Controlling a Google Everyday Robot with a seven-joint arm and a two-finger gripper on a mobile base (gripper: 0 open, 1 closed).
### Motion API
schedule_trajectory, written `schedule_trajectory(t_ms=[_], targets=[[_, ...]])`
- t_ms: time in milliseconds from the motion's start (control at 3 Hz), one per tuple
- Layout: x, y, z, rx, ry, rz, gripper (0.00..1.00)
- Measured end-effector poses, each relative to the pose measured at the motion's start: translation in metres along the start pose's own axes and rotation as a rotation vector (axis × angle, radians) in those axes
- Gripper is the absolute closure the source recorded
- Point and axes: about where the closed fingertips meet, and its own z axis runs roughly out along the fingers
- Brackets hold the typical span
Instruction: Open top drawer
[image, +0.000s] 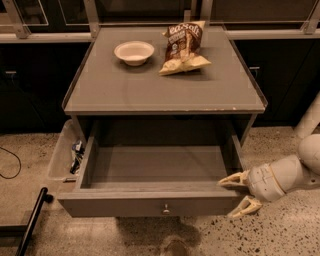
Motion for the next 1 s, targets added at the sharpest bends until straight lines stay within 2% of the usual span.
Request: schedule_trajectory(t_ms=[333, 667, 1000], targets=[[0.006, 0.031, -0.009, -0.016, -0.055, 0.001, 0.62], [0.005, 0.04, -0.014, -0.021, -0.065, -0.002, 0.84], [0.003, 0.041, -0.015, -0.021, -0.065, -0.002, 1.0]])
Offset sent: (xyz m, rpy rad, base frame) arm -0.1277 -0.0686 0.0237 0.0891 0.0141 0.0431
